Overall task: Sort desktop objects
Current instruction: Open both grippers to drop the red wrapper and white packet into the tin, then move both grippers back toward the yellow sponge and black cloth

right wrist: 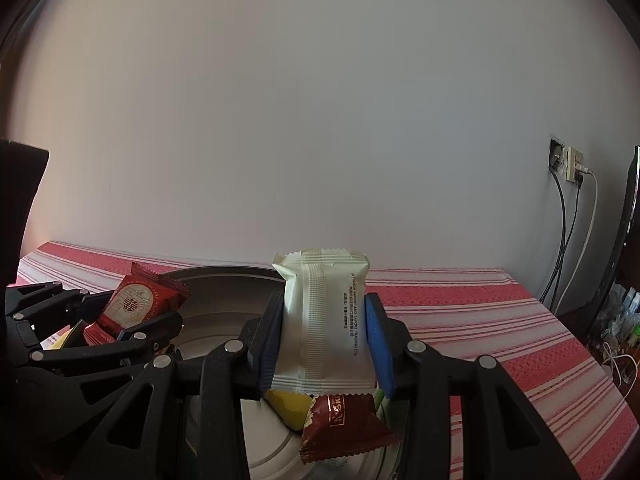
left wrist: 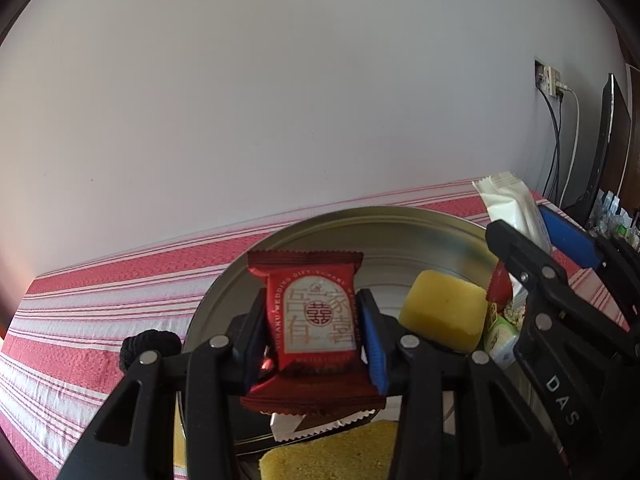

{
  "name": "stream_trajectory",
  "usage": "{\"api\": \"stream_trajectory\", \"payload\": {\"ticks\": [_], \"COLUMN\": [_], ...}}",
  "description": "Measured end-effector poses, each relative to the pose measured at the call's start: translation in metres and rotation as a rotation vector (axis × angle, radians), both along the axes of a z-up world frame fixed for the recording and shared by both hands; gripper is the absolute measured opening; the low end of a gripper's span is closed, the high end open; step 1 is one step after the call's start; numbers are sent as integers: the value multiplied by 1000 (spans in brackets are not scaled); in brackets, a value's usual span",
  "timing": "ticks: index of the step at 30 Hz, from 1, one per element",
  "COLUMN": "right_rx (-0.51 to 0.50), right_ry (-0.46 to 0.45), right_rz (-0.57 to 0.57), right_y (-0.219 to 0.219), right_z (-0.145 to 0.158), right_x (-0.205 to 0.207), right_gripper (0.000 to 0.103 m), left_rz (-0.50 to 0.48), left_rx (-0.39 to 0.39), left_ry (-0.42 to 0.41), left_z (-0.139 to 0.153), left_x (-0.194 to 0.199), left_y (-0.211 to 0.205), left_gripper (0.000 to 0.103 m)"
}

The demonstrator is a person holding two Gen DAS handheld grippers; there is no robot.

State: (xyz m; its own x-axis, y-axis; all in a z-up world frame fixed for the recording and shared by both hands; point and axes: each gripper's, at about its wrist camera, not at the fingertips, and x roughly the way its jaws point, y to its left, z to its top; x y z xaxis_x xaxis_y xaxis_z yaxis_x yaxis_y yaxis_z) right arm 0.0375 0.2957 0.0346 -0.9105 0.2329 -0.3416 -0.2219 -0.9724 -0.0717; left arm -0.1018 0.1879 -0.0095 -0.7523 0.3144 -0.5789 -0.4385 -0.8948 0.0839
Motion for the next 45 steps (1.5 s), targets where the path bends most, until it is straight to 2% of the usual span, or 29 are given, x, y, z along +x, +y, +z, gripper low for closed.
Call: {"api": "stream_trajectory", "payload": {"ticks": [1, 2, 4, 6, 8, 9, 12, 17, 21, 29, 34, 39, 45], "right_rx": [-2, -2, 1, -5, -22, -39, -75, -57, -38, -2, 42, -29, -35], "right_ry": [2, 4, 4, 14, 50, 70, 116, 193, 222, 218, 215, 228, 225], "right_rz": [-1, -2, -11, -45, -57, -55, -64, -93, -110, -123, -119, -77, 25], "right_y": [2, 2, -3, -1, 6, 8, 15, 20, 8, -14, -36, -57, -99], "right_z": [-1, -1, 1, 2, 3, 5, 7, 8, 13, 13, 15, 20, 21], "right_x": [-1, -1, 0, 2, 6, 10, 18, 28, 34, 36, 41, 52, 59], "right_gripper": [43, 43, 45, 53, 63, 64, 70, 79, 79, 79, 79, 79, 79], "left_rz": [-2, -5, 5, 19, 32, 39, 20, 18, 17, 52, 93, 131, 194], "left_rx": [-1, -5, -18, -19, -14, -10, 4, -17, 3, 51, 53, 51, 33], "left_ry": [-1, -6, -5, 8, 25, 41, 102, 198, 174, 124, 118, 106, 97], "left_z": [0, 0, 2, 4, 7, 10, 17, 28, 28, 22, 17, 12, 4], "left_x": [0, 0, -1, -1, 0, 1, 10, 23, 21, 8, 1, -8, -22], "left_y": [1, 2, 0, -2, -5, -7, -10, -12, -19, -43, -64, -90, -125], "left_gripper": [45, 55, 65, 74, 98, 103, 102, 102, 102, 102, 102, 102, 102]}}
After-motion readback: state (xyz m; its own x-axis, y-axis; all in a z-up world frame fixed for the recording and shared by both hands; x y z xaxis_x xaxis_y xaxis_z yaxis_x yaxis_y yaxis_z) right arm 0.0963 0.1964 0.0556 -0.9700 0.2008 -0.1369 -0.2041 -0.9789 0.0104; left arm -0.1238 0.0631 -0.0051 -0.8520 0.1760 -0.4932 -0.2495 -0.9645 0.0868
